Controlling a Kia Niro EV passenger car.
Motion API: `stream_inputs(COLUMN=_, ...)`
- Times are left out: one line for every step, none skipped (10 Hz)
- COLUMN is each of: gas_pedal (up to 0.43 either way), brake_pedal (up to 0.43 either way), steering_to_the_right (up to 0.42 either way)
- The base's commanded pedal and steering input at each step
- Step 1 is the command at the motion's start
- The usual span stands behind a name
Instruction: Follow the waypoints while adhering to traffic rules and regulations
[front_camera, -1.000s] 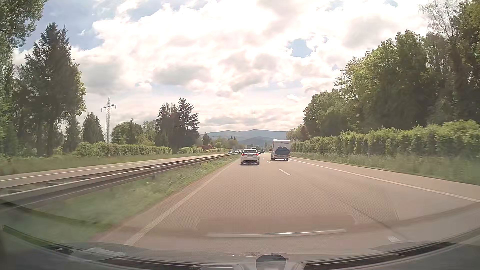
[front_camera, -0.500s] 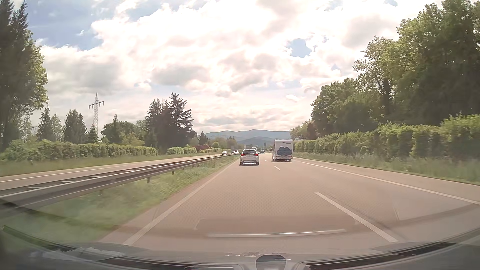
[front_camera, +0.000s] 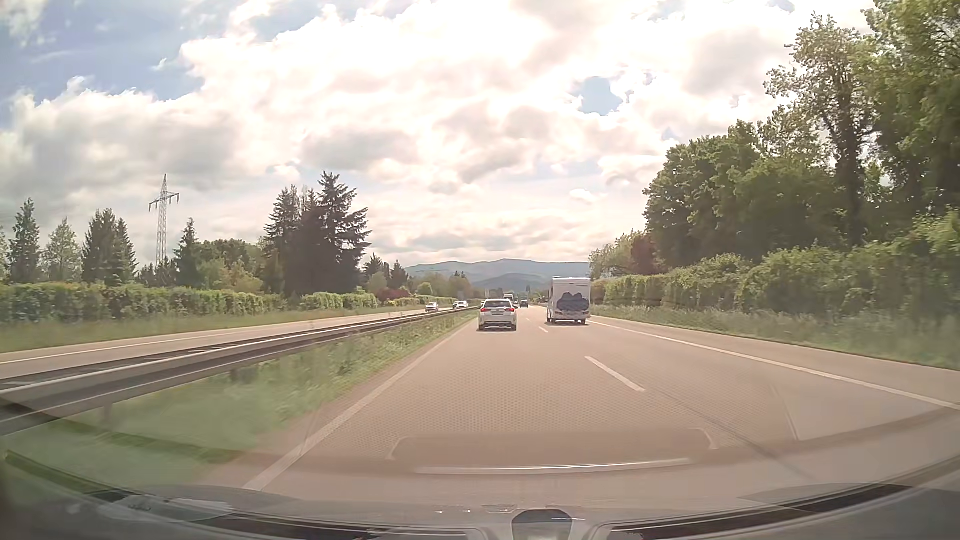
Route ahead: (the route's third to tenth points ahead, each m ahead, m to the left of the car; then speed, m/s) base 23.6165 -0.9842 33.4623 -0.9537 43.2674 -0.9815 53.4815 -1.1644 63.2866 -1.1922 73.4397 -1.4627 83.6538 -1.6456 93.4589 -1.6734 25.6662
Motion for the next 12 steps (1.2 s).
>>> stream_inputs(gas_pedal=0.197, brake_pedal=0.000, steering_to_the_right=0.002)
stream_inputs(gas_pedal=0.197, brake_pedal=0.000, steering_to_the_right=0.002)
stream_inputs(gas_pedal=0.197, brake_pedal=0.000, steering_to_the_right=0.002)
stream_inputs(gas_pedal=0.197, brake_pedal=0.000, steering_to_the_right=0.002)
stream_inputs(gas_pedal=0.197, brake_pedal=0.000, steering_to_the_right=0.002)
stream_inputs(gas_pedal=0.197, brake_pedal=0.000, steering_to_the_right=0.002)
stream_inputs(gas_pedal=0.197, brake_pedal=0.000, steering_to_the_right=0.002)
stream_inputs(gas_pedal=0.189, brake_pedal=0.000, steering_to_the_right=0.002)
stream_inputs(gas_pedal=0.189, brake_pedal=0.000, steering_to_the_right=0.002)
stream_inputs(gas_pedal=0.189, brake_pedal=0.000, steering_to_the_right=0.002)
stream_inputs(gas_pedal=0.189, brake_pedal=0.000, steering_to_the_right=0.002)
stream_inputs(gas_pedal=0.189, brake_pedal=0.000, steering_to_the_right=0.002)
